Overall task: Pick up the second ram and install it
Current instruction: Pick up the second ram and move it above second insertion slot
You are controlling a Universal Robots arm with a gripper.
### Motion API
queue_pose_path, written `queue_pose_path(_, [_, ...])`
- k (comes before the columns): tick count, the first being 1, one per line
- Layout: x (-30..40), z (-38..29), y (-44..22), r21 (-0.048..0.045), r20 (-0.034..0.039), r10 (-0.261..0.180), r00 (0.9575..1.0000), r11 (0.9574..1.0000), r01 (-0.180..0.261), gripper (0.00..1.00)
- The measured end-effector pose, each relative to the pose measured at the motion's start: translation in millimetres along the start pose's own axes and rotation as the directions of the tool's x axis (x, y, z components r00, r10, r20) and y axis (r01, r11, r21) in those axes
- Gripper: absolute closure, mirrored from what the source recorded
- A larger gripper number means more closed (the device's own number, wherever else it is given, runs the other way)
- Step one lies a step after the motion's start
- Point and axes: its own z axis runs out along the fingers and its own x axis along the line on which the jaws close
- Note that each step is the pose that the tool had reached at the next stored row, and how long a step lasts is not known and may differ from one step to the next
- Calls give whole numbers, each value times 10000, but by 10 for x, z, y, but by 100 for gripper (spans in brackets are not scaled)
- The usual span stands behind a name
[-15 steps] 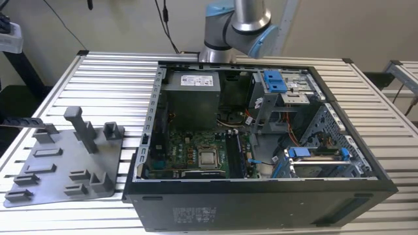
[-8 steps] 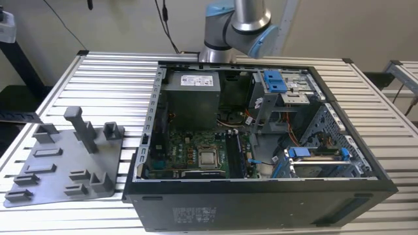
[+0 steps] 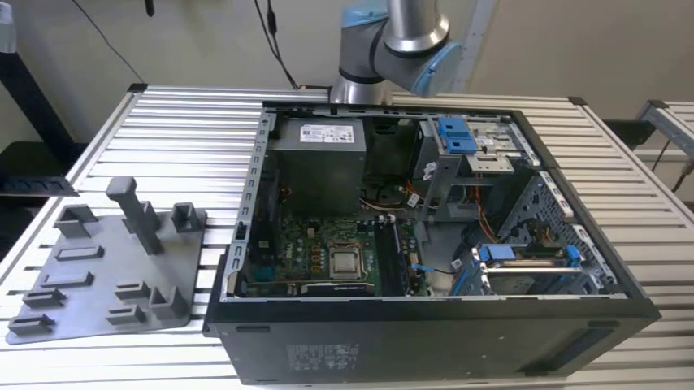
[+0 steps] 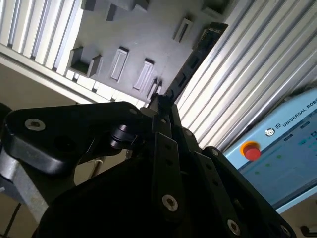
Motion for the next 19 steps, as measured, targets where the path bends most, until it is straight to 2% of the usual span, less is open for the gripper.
queue_pose_path(5, [-14, -181, 1, 2, 0, 0, 10000, 10000, 0, 85])
queue_pose_path(7, [-18, -226, 0, 2, -1, 0, 10000, 10000, 0, 85])
queue_pose_path(16, [-19, -228, -2, 2, 0, 0, 10000, 10000, 0, 85])
queue_pose_path(19, [-20, -227, -44, 2, 0, 0, 10000, 10000, 0, 85])
